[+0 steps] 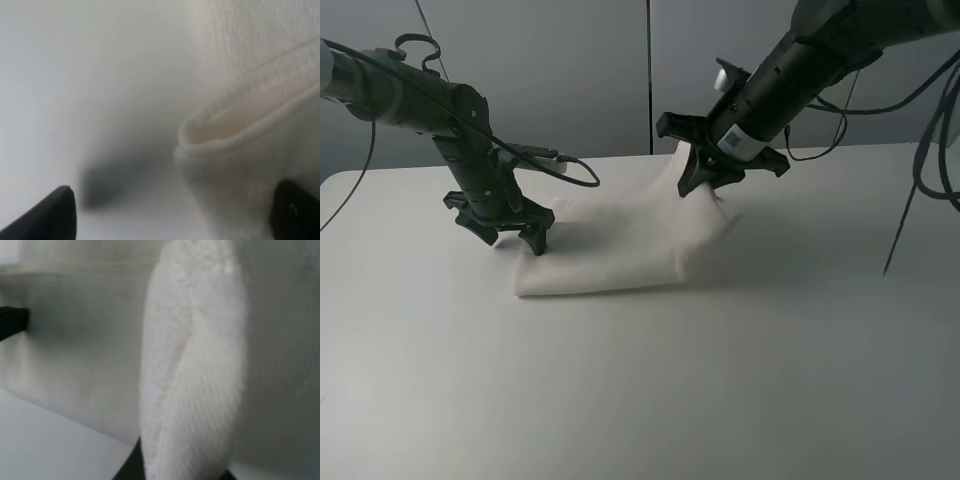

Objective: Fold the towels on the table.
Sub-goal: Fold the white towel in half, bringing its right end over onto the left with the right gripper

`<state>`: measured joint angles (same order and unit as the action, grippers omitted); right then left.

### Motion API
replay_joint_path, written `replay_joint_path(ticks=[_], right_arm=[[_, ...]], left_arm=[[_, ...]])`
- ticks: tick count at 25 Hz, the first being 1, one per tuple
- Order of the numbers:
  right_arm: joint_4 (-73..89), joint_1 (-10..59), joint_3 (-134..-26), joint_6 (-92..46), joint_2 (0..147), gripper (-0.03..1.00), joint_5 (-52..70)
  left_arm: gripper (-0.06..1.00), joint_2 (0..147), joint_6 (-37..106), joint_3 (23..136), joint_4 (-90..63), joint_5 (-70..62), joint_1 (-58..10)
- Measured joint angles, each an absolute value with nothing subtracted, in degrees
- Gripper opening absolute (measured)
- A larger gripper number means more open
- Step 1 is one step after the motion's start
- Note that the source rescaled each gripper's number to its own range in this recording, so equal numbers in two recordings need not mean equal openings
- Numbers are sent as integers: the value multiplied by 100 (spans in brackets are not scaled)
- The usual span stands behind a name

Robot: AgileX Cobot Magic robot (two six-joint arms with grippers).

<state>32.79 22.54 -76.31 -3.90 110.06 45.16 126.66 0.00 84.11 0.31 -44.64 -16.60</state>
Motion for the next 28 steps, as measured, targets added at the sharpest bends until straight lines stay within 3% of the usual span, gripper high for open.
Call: replay_joint_path(ticks=[9, 21, 28], right_arm=[[4053, 3045, -7621, -584, 11006, 2, 3611], [5913, 3219, -7805, -1782, 11738, 2, 3362], [6210, 3272, -7971, -2043, 11914, 2, 3323]], left_arm=[[99, 12666, 0, 8411, 0, -4464, -1660], [99, 12674, 0, 8411, 0, -4464, -1660], [99, 12674, 107, 8411, 0, -4464, -1660]])
